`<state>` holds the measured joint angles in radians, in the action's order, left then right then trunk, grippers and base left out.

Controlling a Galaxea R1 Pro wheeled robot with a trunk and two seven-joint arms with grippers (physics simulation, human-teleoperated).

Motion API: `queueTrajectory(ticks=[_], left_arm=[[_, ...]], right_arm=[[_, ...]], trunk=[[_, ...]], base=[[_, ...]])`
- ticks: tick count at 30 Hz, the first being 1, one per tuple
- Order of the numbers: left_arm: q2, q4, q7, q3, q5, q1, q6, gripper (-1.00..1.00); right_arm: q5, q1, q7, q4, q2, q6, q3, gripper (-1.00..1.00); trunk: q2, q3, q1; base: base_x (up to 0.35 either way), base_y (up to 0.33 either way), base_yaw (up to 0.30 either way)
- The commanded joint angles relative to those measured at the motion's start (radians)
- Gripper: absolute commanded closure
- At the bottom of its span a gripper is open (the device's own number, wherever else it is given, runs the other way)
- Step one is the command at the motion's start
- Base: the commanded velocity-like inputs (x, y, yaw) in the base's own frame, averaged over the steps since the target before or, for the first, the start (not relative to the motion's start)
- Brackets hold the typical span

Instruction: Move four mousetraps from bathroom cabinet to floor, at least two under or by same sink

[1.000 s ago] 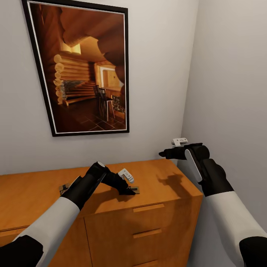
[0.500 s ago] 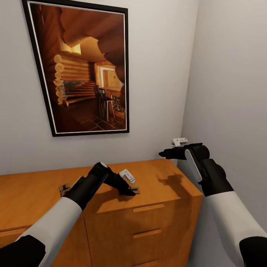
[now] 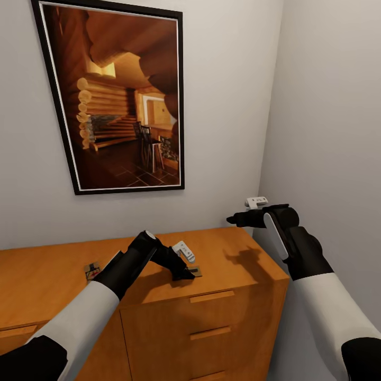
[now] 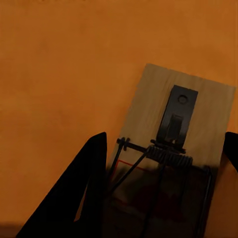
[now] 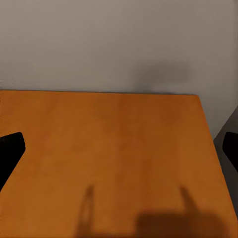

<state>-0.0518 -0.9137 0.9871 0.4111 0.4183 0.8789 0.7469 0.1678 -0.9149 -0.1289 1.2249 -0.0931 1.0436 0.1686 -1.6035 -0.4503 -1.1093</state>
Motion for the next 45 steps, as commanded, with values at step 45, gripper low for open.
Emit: queueTrajectory(ticks=[45], left_arm=[[0.065, -0.359, -0.163, -0.544, 0.048, 0.000, 0.295, 1.00]], right_arm=[[0.000, -0.001, 0.011, 0.002, 0.013, 0.004, 0.000, -1.00]], trunk=[[-0.001, -0.001, 0.000]], base=[[0.000, 0.000, 0.000]])
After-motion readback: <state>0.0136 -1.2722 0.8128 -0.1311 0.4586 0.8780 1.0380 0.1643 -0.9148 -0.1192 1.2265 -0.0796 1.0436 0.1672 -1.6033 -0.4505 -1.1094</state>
